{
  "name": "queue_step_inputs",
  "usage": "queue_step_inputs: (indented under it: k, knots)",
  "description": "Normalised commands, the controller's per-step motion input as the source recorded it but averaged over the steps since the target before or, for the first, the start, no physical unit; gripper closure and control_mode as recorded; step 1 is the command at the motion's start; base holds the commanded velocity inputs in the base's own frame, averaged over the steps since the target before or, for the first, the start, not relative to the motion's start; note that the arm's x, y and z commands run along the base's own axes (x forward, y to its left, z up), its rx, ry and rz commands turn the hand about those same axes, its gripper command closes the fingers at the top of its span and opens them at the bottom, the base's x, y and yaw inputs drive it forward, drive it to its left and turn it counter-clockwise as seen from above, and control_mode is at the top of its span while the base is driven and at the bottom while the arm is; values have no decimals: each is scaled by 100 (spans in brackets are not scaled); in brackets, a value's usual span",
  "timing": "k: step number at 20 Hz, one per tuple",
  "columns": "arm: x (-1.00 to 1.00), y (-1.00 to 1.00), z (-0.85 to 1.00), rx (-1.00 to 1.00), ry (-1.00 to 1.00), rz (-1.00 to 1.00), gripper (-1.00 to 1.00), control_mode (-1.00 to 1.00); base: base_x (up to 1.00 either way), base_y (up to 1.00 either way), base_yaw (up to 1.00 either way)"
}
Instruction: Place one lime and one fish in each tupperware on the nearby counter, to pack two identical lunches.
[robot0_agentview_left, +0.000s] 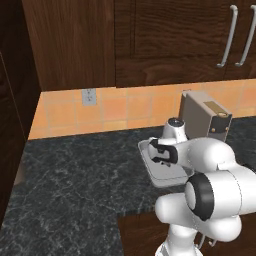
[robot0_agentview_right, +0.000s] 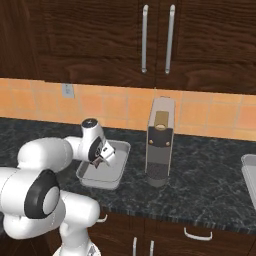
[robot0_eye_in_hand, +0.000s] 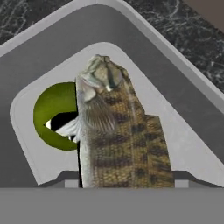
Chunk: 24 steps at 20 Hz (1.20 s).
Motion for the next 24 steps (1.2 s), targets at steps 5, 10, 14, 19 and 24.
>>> queue_step_inputs:
  k: [5,10,14,19,24]
  knots:
    - [0,0,-5,0,7,0,-100,-100,0,0,0]
    - [-3,0,0,0,5,0,-100,-100,0,0,0]
    - [-9,0,21,-4,7,0,-100,-100,0,0,0]
    - [-66,0,23,-4,0,0,-100,-100,0,0,0]
    - [-75,5,49,-7,0,18,-100,-100,0,0,0]
